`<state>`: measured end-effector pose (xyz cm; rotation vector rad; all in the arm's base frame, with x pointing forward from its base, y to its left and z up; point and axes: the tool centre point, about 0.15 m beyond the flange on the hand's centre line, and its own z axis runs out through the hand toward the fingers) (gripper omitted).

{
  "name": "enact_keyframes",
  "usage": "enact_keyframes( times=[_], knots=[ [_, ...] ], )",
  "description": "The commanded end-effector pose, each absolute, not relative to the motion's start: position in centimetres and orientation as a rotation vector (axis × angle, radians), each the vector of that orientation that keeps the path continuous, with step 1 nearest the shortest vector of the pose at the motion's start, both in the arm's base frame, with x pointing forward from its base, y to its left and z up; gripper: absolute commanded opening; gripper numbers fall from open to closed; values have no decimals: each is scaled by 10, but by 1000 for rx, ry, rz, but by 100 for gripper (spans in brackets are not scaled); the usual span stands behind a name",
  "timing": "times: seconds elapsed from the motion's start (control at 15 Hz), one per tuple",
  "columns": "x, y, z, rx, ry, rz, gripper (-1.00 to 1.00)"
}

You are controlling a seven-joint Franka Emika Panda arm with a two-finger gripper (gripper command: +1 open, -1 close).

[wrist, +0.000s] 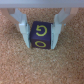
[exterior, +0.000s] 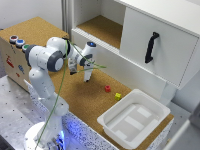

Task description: Put the purple object on top of the drawer

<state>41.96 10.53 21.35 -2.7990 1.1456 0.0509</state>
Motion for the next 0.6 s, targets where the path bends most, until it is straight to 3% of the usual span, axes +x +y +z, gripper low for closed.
enact_keyframes(
  times=[0.0, 0.27, 0.53],
  knots=[
    [427, 112, 231, -2882, 1045, 3, -100],
    [438, 124, 274, -2986, 756, -34, -100],
    [440, 159, 346, -3013, 361, -67, -100]
  ],
)
